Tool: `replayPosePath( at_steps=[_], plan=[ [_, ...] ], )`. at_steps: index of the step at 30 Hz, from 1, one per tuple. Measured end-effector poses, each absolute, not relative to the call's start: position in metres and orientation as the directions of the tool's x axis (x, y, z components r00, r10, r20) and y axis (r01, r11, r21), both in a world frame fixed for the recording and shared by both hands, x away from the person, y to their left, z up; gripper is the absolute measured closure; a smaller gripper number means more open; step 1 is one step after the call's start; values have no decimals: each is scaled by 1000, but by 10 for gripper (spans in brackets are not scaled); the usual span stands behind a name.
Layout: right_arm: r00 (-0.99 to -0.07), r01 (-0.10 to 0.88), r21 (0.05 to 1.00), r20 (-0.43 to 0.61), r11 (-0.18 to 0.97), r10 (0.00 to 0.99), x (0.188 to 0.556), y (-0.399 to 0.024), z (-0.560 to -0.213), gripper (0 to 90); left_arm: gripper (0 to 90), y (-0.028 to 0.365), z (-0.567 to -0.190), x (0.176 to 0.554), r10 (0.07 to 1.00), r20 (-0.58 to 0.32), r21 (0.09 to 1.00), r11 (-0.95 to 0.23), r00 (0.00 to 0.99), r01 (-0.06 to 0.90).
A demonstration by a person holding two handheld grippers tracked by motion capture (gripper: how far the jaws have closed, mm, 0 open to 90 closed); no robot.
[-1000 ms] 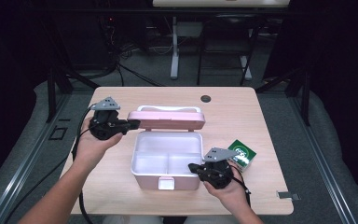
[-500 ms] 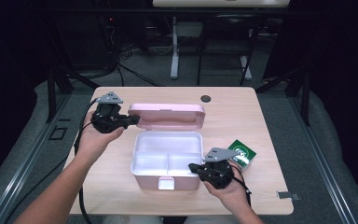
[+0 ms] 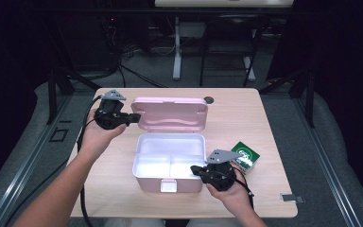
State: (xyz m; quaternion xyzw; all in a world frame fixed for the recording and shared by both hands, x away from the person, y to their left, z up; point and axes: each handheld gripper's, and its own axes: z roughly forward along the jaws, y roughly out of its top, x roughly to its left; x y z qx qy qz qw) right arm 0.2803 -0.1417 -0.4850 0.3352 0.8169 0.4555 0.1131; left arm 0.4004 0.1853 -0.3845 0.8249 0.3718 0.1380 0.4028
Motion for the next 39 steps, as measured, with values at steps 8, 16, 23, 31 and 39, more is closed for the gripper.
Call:
replayPosePath(
  at_steps=[8,16,23,31,39],
  plan=[
    [-749,446,819,121,362,651,281,-141,-485,900,897,184,-387,409,736,-64,751,-409,674,518],
    [-748,448,818,121,362,653,281,-141,-486,900,892,183,-393,419,751,-53,729,-422,659,540],
    [-748,450,817,125,360,652,282,-141,-486,900,883,181,-397,420,753,-48,717,-431,656,547],
    [-747,448,812,111,374,655,283,-141,-487,900,847,184,-397,420,756,-42,711,-437,653,551],
    [-747,443,814,105,375,656,282,-141,-487,900,823,189,-396,419,757,-27,703,-450,653,551]
  ],
)
